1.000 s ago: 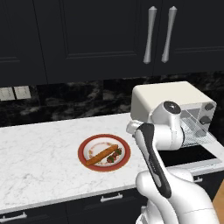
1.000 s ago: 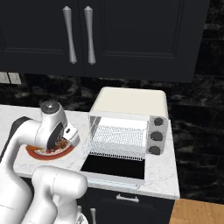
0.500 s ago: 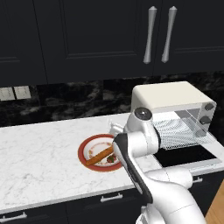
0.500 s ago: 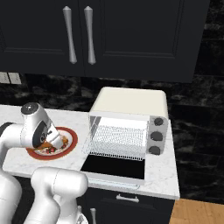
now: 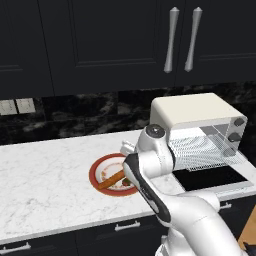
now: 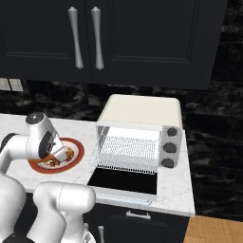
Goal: Pick up the kebab skewer and baguette bread, and place them inside the toaster oven. Close the toaster oven door and start by setting the timer.
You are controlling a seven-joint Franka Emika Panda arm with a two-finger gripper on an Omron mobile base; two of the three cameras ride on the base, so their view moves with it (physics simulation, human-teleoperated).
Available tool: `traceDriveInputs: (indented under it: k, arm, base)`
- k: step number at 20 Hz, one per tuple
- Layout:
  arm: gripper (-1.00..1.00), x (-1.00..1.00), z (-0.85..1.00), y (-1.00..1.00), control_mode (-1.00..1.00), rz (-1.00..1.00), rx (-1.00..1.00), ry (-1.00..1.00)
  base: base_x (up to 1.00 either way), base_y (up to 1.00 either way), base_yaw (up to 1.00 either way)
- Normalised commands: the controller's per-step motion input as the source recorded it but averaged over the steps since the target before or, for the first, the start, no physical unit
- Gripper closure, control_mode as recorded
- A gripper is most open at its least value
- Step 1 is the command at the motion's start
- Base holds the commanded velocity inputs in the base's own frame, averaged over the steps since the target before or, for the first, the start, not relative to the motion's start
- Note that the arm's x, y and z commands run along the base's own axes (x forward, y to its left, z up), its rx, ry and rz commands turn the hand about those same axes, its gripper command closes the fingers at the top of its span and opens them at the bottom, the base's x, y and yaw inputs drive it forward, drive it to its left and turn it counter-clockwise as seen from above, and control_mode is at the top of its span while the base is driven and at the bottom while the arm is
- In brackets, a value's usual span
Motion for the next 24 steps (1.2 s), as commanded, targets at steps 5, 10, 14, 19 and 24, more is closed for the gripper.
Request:
traceDriveInputs:
  k: [5,10,14,19,24]
  arm:
    - [-1.00,0.37,-0.27,0.15,-1.00,0.00,0.03,0.00]
    - [-1.00,0.43,-0.24,0.26,-1.00,-0.02,0.00,0.00]
    - [-1.00,0.30,-0.14,0.28,-1.00,-0.01,0.03,0.01]
    - [-1.00,0.00,-0.28,0.52,-1.00,0.00,0.01,0.07]
    - [-1.00,0.00,-0.14,0.36,-1.00,0.00,0.02,0.10]
  base:
    - [0.00,0.00,0.00]
    - [0.00,0.00,0.00]
    - [0.00,0.00,0.00]
    - [0.00,0.00,0.00]
    - [0.00,0.00,0.00]
